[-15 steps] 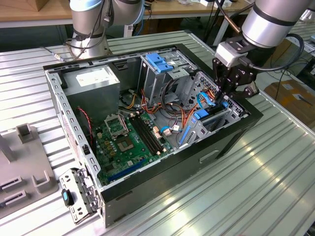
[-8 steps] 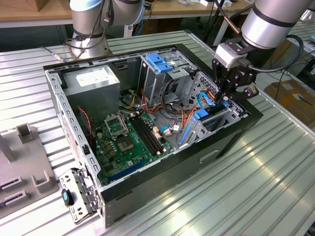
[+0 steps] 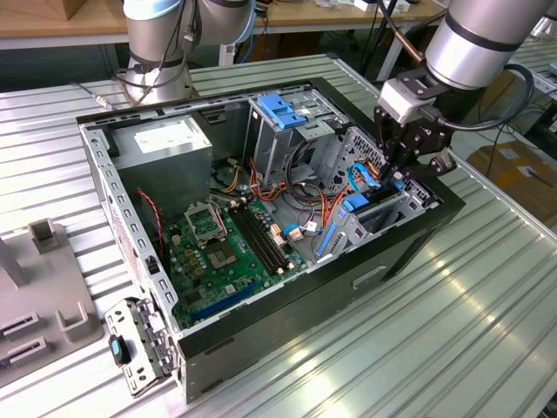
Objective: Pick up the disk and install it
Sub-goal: 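Insert the second disk wire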
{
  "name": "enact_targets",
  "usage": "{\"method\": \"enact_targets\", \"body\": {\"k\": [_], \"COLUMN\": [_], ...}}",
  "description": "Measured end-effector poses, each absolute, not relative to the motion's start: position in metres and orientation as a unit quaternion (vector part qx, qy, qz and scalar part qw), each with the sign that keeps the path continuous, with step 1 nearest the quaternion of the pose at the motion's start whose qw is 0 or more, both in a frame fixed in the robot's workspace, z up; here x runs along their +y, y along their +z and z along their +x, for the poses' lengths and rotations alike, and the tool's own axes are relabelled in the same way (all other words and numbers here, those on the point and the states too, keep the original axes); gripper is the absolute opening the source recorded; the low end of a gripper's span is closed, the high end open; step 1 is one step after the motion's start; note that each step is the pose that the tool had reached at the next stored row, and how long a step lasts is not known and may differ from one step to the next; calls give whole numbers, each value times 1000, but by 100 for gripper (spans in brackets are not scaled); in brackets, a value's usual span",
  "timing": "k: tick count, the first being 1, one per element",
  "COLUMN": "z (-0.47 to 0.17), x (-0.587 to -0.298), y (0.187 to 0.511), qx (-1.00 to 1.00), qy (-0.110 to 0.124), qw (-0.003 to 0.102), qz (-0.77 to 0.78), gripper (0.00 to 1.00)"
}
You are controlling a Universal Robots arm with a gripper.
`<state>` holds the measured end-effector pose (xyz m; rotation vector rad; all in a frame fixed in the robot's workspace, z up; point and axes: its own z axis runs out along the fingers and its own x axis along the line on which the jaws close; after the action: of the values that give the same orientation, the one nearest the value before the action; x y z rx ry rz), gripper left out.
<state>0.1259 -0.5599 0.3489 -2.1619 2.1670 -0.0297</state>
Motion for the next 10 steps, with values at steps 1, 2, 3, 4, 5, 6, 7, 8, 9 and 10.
{"method": "enact_targets", "body": {"k": [1,2,3,4,5,6,7,8,9,10], "z": [126,126,126,126,126,126,126,126,126,126], "x": [-560,-560,-560,-560,-560,-560,-560,-560,-560,-560], "y": [349,349,348,348,347,346,346,345,345,345], "qx": [707,707,707,707,707,707,707,707,707,707], "qy": [-10,-10,-10,-10,-10,-10,-10,-10,-10,-10], "qw": [40,40,40,40,40,40,40,40,40,40], "qz": [-706,-706,-706,-706,-706,-706,-706,-706,-706,-706], "gripper": [16,16,16,16,16,16,16,16,16,16]}}
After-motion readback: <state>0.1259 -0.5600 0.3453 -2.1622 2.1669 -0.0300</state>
